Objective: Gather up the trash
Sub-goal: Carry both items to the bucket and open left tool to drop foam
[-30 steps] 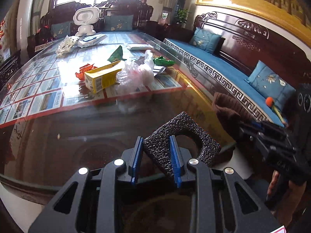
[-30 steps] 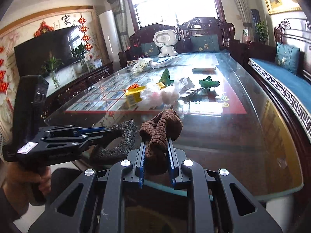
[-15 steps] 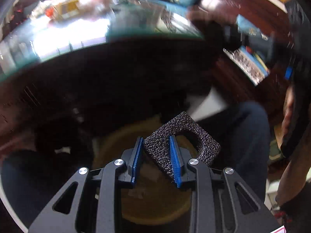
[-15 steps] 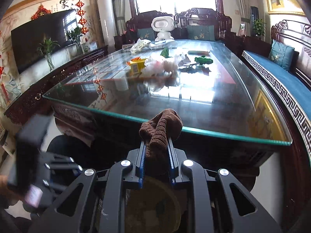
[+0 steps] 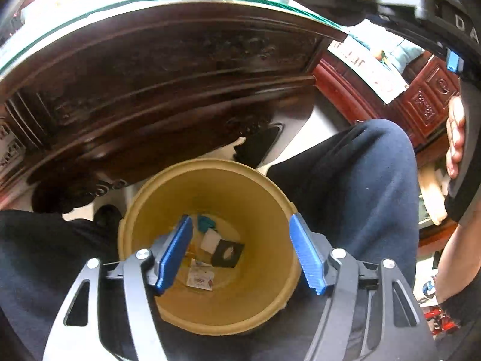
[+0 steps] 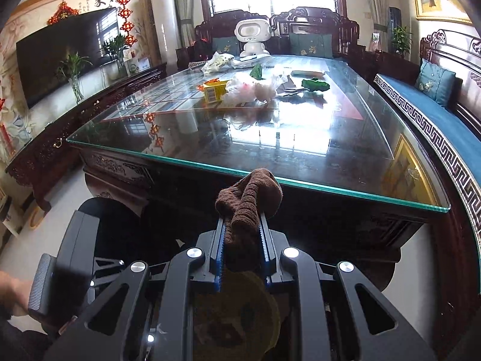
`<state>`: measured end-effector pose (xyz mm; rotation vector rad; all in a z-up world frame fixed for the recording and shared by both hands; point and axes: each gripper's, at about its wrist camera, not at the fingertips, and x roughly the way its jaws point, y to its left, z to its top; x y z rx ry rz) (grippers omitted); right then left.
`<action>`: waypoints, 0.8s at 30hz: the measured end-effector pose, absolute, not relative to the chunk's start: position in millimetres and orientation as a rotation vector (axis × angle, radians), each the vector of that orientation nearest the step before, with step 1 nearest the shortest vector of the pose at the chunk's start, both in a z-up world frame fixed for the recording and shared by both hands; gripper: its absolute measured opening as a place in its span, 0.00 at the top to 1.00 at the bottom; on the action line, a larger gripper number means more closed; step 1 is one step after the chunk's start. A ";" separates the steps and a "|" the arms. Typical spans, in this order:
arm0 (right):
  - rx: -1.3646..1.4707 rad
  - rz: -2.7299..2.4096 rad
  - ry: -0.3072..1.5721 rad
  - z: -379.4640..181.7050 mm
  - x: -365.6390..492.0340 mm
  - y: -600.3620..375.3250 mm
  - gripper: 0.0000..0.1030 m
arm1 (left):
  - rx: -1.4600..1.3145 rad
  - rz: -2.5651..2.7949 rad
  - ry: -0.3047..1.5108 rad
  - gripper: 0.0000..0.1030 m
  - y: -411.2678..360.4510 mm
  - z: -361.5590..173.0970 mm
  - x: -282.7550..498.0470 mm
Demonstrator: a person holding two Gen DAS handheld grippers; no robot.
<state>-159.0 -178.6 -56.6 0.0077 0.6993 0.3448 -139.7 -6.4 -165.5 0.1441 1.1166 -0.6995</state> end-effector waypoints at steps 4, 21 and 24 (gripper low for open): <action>0.004 0.355 0.705 -58.2 -164.3 -178.2 0.81 | 0.146 -0.642 1.087 0.31 4.2 -157.1 -132.4; 0.032 0.432 0.894 -107.6 -213.9 -165.6 0.81 | 0.140 -0.478 0.909 0.27 37.5 -114.6 -106.5; 0.020 0.433 0.918 -112.5 -216.6 -165.4 0.81 | 0.139 -0.487 0.909 0.27 35.8 -115.8 -107.3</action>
